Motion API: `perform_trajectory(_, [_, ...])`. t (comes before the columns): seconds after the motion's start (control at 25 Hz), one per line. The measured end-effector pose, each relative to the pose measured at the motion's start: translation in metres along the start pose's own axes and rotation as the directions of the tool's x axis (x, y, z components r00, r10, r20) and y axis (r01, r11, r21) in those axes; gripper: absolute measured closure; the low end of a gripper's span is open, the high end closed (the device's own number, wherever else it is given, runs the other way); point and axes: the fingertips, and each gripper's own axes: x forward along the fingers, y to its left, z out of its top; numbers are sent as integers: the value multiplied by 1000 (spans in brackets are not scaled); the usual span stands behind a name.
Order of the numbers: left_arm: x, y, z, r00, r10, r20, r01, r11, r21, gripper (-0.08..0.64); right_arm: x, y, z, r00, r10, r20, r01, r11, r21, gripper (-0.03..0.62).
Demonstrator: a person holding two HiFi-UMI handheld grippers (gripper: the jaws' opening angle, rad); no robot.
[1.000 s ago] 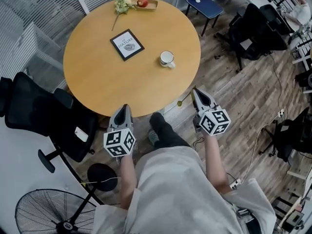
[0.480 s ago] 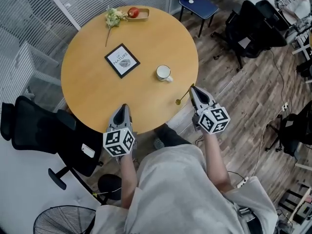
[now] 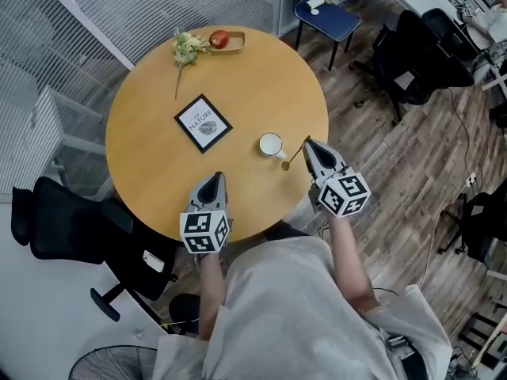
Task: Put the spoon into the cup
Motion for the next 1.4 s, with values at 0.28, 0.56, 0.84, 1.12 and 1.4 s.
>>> perform_trajectory(0.28, [25,6,11,998,44,-53,-36,990,139,551,40,-13,6,1000,25,-3,-25,999,19,591])
perform_trajectory(0.56, [44,15,20,997,44,-57,-37,991,125,551,70,-16,8,998,58,-25,-57,998,18,591])
perform_trajectory(0.84, [56,16,16,996,30,-83,-19,992,123,551,83,-21,6,997,65,-34,-64,998,22,591])
perform_trajectory(1.12, [63,13,33,997,-5,-73,13,994,112,551,90,-22,5,997,65,-34,-64,997,34,591])
perform_trajectory(1.4, [67,11,75,999,-45,-5,45,989,143,551,98,-27,4,998,59,-27,-58,997,46,591])
